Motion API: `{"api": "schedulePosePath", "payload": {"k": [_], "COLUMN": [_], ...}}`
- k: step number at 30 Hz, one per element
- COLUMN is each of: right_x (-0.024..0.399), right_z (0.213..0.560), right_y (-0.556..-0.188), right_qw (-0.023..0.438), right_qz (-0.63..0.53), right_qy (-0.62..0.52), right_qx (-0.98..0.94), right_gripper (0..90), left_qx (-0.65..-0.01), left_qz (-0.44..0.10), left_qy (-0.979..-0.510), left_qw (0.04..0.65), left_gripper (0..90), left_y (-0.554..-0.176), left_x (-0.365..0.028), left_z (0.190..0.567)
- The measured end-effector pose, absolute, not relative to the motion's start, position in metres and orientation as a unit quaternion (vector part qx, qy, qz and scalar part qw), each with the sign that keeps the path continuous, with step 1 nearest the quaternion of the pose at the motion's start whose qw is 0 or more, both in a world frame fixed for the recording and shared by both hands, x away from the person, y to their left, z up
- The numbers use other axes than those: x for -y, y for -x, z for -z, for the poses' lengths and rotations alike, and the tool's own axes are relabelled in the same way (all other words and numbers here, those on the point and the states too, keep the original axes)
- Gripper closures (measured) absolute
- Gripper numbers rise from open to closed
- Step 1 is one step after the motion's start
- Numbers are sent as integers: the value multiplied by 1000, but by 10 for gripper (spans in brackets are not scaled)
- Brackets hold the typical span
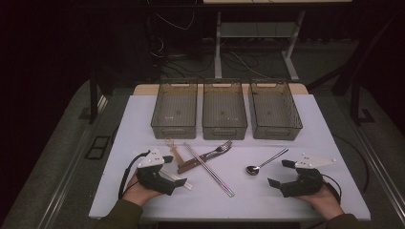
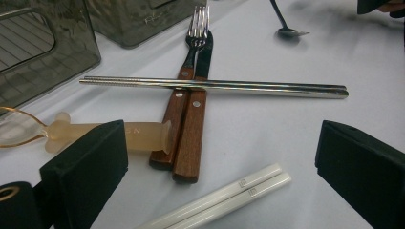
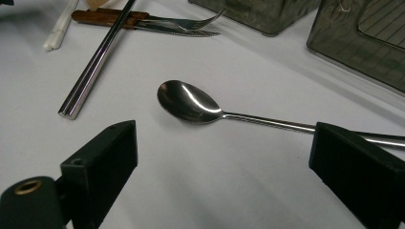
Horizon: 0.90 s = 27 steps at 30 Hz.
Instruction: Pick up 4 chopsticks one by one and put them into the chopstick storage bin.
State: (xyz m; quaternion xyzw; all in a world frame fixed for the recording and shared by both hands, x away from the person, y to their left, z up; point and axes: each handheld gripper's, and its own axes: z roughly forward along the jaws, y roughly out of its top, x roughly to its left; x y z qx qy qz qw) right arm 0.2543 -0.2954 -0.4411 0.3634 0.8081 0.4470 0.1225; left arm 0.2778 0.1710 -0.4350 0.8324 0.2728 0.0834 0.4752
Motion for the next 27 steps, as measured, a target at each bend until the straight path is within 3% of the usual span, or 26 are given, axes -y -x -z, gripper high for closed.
{"api": "schedulePosePath", "payload": {"k": [4,10,19,20,21,23,25,27], "right_x": [296,298,299,299,299,298,298,298], "right_z": [442,441,441,441,441,441,440,440], "right_y": [-256,-256,-256,-256,-256,-256,-256,-256], "right_qw": [122,120,122,122,120,121,122,122], "right_qz": [-449,-451,-453,-453,-452,-453,-453,-453], "right_qy": [-366,-368,-371,-371,-372,-370,-369,-369], "right_qx": [-806,-804,-801,-801,-802,-802,-802,-803], "right_gripper": [94,94,94,94,94,94,94,94], "left_qx": [-279,-280,-260,-257,-257,-253,-251,-248], "left_qz": [-84,-81,-57,-54,-52,-44,-34,-28], "left_qy": [-831,-831,-848,-849,-849,-851,-853,-857], "left_qw": [474,474,459,459,458,457,457,451], "left_gripper": [52,211,637,637,723,806,879,891], "left_y": [-277,-274,-265,-265,-264,-264,-264,-264], "left_x": [-173,-175,-172,-171,-171,-172,-172,-171], "left_z": [436,435,435,435,435,435,436,436]}}
